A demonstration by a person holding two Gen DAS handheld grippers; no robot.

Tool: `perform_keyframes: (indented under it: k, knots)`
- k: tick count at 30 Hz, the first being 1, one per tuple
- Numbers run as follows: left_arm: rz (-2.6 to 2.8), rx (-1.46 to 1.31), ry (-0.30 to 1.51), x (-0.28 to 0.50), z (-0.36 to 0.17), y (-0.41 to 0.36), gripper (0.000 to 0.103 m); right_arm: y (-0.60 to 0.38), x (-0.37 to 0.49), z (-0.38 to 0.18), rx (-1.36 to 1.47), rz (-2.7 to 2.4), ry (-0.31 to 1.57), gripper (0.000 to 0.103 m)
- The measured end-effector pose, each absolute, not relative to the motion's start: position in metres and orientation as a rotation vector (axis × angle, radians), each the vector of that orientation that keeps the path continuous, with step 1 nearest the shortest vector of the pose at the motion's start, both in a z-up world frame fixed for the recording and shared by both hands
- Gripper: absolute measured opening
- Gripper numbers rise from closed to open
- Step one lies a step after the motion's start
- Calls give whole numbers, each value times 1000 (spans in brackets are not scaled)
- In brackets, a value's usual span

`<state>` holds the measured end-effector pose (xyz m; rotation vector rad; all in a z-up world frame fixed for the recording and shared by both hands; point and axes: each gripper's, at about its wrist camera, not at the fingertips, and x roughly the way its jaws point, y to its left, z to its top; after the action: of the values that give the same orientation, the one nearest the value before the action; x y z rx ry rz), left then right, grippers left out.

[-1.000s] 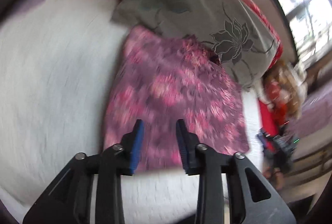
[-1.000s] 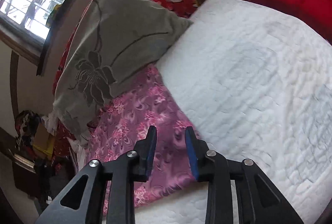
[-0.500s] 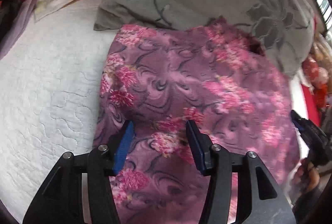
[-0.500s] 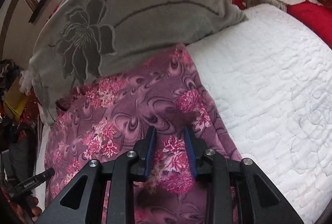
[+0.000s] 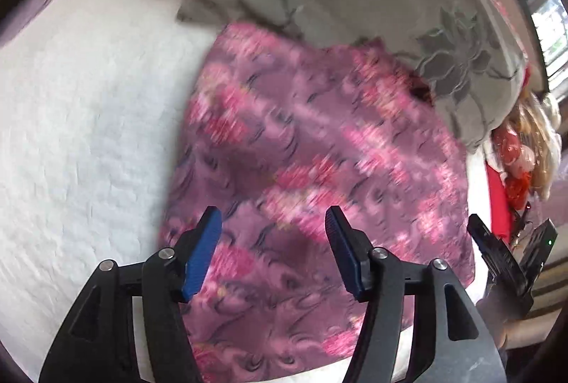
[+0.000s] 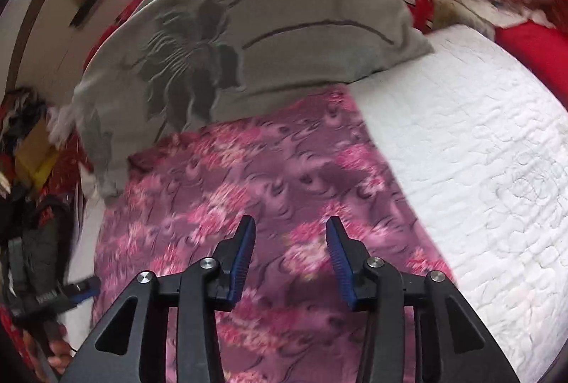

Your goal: Fold small clothes

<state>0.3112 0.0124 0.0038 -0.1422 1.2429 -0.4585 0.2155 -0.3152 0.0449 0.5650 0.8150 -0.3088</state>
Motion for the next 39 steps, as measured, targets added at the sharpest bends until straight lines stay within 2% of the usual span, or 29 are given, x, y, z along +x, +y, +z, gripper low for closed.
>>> perform_keyframes:
  k: [3,7,12,15,17,19,24,26,28,29,30,31,32,39]
  knots:
    - [-469,-56,1227,302,4,12,59,-292,223,23,491,-320,951,48]
    - [-507,-89,1215,303,21,34,59,-247,219,47,386,-254,925,50]
    - [-478,-107,1369,325,8,55,59,-153,226,63,200,-40,931,50]
    - [-461,-158,1374,339,12,74,59,-95,231,60,102,100,962,51]
    - [-470,-218,1375,348,19,91,59,-57,230,53,3,161,964,56]
    - [-480,-245,1382,356,22,100,59,-21,226,45,-121,209,954,61]
    - [-531,-226,1414,368,23,100,59,51,222,17,-504,198,851,63]
    - [-558,-230,1425,374,21,94,59,60,225,17,-560,147,778,69]
    - [-576,-251,1441,377,18,88,60,63,238,14,-589,69,747,67]
    - [-585,-270,1452,380,16,84,59,64,242,14,-584,40,744,63]
    - [-592,-285,1462,382,15,79,59,60,250,14,-566,12,749,54]
    - [-597,-296,1469,383,14,76,59,56,259,13,-548,4,764,28]
    - [-605,-308,1475,385,12,70,59,52,264,16,-516,1,776,8]
    - [-641,-302,1521,397,4,26,59,31,241,57,-399,-1,644,6]
